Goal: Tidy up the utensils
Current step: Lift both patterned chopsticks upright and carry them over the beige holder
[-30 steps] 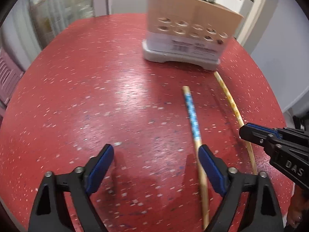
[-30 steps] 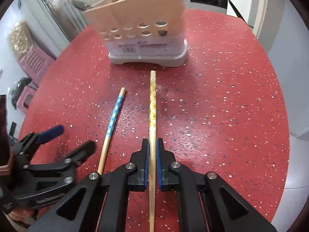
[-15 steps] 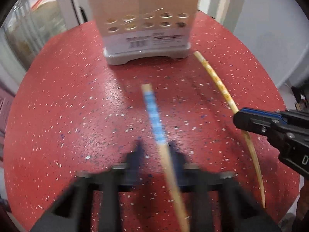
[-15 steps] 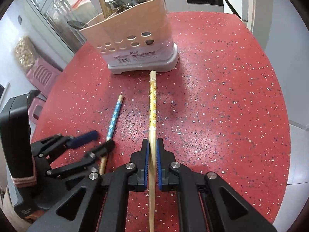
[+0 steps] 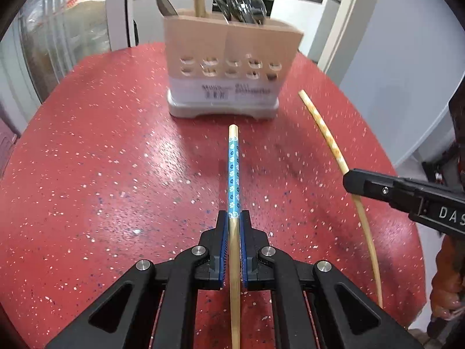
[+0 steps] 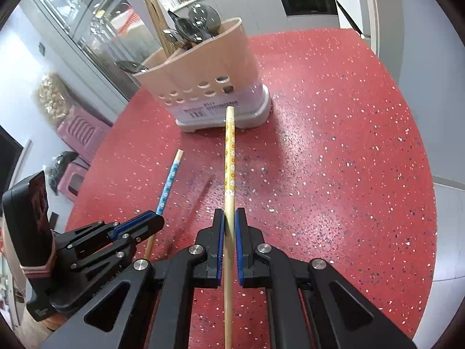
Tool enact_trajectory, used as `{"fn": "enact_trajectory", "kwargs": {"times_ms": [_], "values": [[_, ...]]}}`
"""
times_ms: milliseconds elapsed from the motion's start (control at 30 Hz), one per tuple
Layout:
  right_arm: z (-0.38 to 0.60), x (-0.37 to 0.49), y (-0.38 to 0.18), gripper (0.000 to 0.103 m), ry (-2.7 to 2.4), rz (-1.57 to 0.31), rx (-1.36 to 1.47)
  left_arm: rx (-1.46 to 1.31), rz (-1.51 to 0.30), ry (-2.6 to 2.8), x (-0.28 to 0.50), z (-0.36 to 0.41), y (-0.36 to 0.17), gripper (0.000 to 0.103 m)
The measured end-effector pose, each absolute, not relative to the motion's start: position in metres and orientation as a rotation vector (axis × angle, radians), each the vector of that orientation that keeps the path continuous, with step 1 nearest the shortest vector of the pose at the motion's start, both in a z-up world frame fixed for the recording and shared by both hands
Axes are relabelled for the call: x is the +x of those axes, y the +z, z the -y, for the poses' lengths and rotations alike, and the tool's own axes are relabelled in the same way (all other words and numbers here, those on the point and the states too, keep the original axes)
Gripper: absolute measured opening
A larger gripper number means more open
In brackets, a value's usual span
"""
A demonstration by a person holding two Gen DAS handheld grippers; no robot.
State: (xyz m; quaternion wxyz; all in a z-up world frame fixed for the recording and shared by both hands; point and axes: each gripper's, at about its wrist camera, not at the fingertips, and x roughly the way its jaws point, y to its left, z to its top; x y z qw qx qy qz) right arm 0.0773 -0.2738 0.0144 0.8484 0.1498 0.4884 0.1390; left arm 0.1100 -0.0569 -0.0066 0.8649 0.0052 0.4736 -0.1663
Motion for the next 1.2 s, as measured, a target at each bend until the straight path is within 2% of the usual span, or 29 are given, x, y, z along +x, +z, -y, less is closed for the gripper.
{"fn": "enact_trajectory", "kwargs": {"times_ms": [533,1200], "values": [[0.277,0.079,0.053,0.008,0.352,-0.922,0.334,-0.020,-0.858,-0.349,0.098,0.047,0.046,0.033],[0.277,0.124,0.114,0.008,0.376,-0.771,0.311,-0.059,-0.695,-0.333,0.143,0.036,0.114,0.033]]}}
